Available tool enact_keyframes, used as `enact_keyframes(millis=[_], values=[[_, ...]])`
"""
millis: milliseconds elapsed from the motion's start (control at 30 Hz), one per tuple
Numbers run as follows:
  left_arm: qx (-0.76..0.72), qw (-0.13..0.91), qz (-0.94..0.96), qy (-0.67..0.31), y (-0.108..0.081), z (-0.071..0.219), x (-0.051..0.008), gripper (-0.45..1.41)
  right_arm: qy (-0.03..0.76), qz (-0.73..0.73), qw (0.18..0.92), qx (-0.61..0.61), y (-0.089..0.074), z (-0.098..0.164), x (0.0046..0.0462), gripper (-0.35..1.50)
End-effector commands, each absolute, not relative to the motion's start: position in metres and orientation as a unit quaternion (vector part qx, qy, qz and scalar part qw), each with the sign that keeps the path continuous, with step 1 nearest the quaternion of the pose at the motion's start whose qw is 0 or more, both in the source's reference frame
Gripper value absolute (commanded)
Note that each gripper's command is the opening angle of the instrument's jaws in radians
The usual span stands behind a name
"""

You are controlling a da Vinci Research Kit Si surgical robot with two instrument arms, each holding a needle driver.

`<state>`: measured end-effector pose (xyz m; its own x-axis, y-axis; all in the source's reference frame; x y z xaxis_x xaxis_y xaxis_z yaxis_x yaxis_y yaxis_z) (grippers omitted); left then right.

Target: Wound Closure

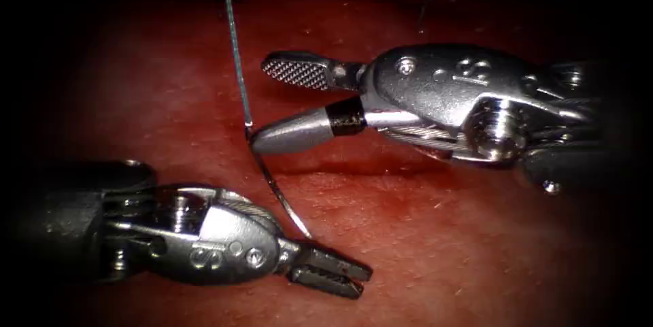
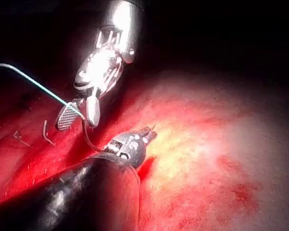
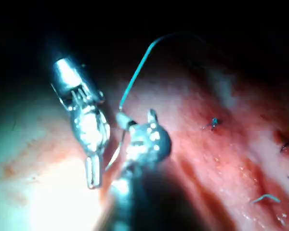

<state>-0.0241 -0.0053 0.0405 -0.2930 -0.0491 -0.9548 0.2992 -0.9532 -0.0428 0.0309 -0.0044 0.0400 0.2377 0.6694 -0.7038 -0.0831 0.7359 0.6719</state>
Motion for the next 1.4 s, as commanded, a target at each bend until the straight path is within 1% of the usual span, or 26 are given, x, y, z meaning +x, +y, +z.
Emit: enact_keyframes(millis=[33,100,200,233,400,467,567,700,733,767,867,933,967,1033,1100,1167,1200,1267,1300,1400], values=[[0.584,0.109,-0.798,0.106,-0.0052,0.041,-0.0247,-0.45,0.564,0.251,0.741,0.263,-0.0046,0.0397,0.0318,0.49],[0.583,0.109,-0.798,0.105,-0.0053,0.0411,-0.0249,-0.45,0.565,0.25,0.74,0.265,-0.0049,0.0394,0.0322,0.45],[0.583,0.109,-0.798,0.104,-0.0054,0.0412,-0.0251,-0.45,0.567,0.246,0.739,0.268,-0.0053,0.0391,0.0326,0.32],[0.583,0.109,-0.798,0.104,-0.0054,0.0412,-0.0252,-0.45,0.567,0.245,0.739,0.268,-0.0054,0.0391,0.0328,0.22],[0.583,0.109,-0.798,0.104,-0.0057,0.041,-0.0253,-0.45,0.566,0.248,0.74,0.264,-0.005,0.0393,0.0326,0.07],[0.584,0.109,-0.798,0.105,-0.0056,0.0409,-0.0253,-0.45,0.565,0.251,0.742,0.261,-0.0049,0.0394,0.0324,-0.03],[0.585,0.109,-0.797,0.105,-0.0055,0.0408,-0.0252,-0.45,0.563,0.255,0.742,0.26,-0.0048,0.0396,0.0323,-0.03],[0.585,0.108,-0.797,0.105,-0.0055,0.0406,-0.0251,-0.45,0.565,0.25,0.744,0.256,-0.0049,0.0397,0.0323,0.03],[0.587,0.107,-0.796,0.105,-0.0054,0.0405,-0.0251,-0.45,0.566,0.245,0.745,0.253,-0.005,0.0397,0.0324,0.17],[0.587,0.107,-0.796,0.105,-0.0054,0.0405,-0.0251,-0.45,0.566,0.245,0.745,0.253,-0.005,0.0397,0.0324,0.17],[0.586,0.106,-0.797,0.103,-0.0052,0.0403,-0.025,-0.45,0.568,0.241,0.747,0.249,-0.005,0.0397,0.0323,0.28],[0.586,0.105,-0.797,0.102,-0.0052,0.0402,-0.0249,-0.45,0.569,0.239,0.747,0.247,-0.005,0.0397,0.0324,0.39],[0.586,0.105,-0.797,0.102,-0.0052,0.0402,-0.0249,-0.45,0.569,0.239,0.747,0.247,-0.005,0.0397,0.0324,0.47],[0.586,0.105,-0.797,0.102,-0.0052,0.0402,-0.0249,-0.45,0.569,0.237,0.748,0.245,-0.0049,0.0397,0.0324,0.5],[0.585,0.105,-0.797,0.102,-0.0052,0.0402,-0.0249,-0.45,0.571,0.233,0.75,0.242,-0.005,0.0398,0.0325,0.4],[0.585,0.105,-0.797,0.102,-0.0053,0.0402,-0.0249,-0.45,0.573,0.223,0.753,0.234,-0.0051,0.0398,0.0325,0.23],[0.585,0.105,-0.797,0.102,-0.0053,0.0401,-0.0249,-0.45,0.578,0.208,0.757,0.222,-0.0052,0.0399,0.0326,0.07],[0.585,0.104,-0.798,0.101,-0.0053,0.0401,-0.0249,-0.45,0.583,0.186,0.765,0.201,-0.0054,0.0401,0.0326,-0.12],[0.585,0.104,-0.798,0.101,-0.0054,0.0401,-0.0249,-0.45,0.586,0.174,0.769,0.188,-0.0055,0.0403,0.0326,-0.35],[0.585,0.104,-0.798,0.101,-0.0055,0.0399,-0.0248,-0.45,0.584,0.169,0.776,0.169,-0.0055,0.0404,0.0324,-0.35]])
